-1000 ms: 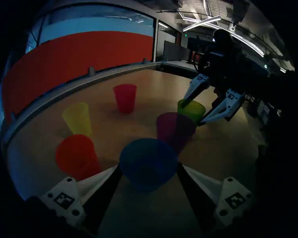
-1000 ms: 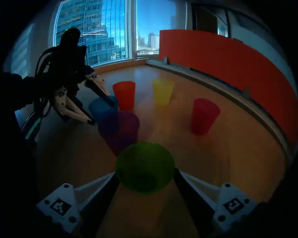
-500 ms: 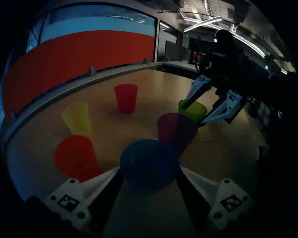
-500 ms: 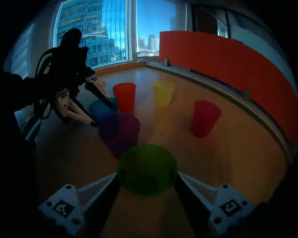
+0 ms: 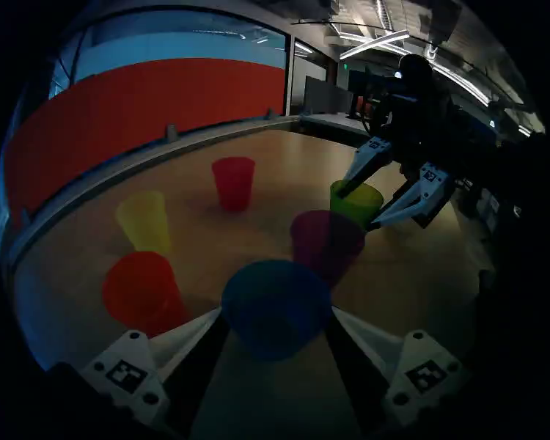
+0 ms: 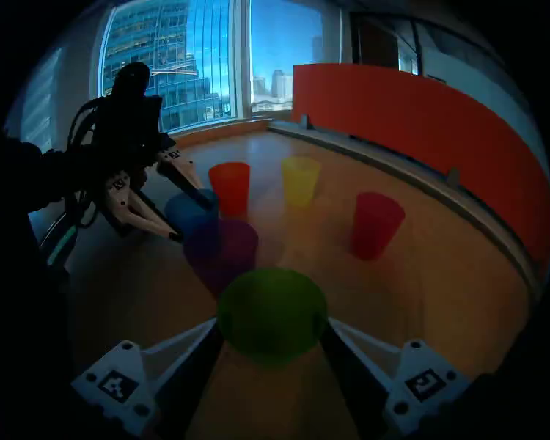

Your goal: Pour water

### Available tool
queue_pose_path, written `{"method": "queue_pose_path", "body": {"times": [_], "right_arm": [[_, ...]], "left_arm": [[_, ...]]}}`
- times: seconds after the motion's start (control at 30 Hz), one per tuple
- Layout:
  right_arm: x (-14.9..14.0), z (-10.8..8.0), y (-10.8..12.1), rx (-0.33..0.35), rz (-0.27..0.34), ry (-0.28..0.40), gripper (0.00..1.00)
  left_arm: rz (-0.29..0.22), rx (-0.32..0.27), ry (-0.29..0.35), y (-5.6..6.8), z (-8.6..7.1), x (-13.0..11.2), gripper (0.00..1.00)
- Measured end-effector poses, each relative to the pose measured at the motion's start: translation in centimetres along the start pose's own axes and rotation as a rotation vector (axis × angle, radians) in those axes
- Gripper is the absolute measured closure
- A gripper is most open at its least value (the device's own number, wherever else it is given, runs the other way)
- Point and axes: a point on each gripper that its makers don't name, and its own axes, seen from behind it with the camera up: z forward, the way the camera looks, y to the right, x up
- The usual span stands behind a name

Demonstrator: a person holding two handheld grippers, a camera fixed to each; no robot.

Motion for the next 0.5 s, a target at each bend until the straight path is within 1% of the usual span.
{"method": "queue_pose_path", "body": {"times": [0.17,0.37,0.5], "right_arm": [[0.3,-0.6,0.1,-0.007,0.0,0.01,0.1],[1.3,-1.3,0.2,-0.015,0.001,0.036,0.1],[2.1,-1.8,0.3,-0.024,-0.001,0.056,0.1]], "left_arm": [[0.003,0.005,0.02,0.0,-0.5,0.7,0.14],[-0.004,0.013,0.051,-0.1,-1.1,2.0,0.14],[-0.011,0.011,0.08,0.2,-1.7,3.1,0.15]]}}
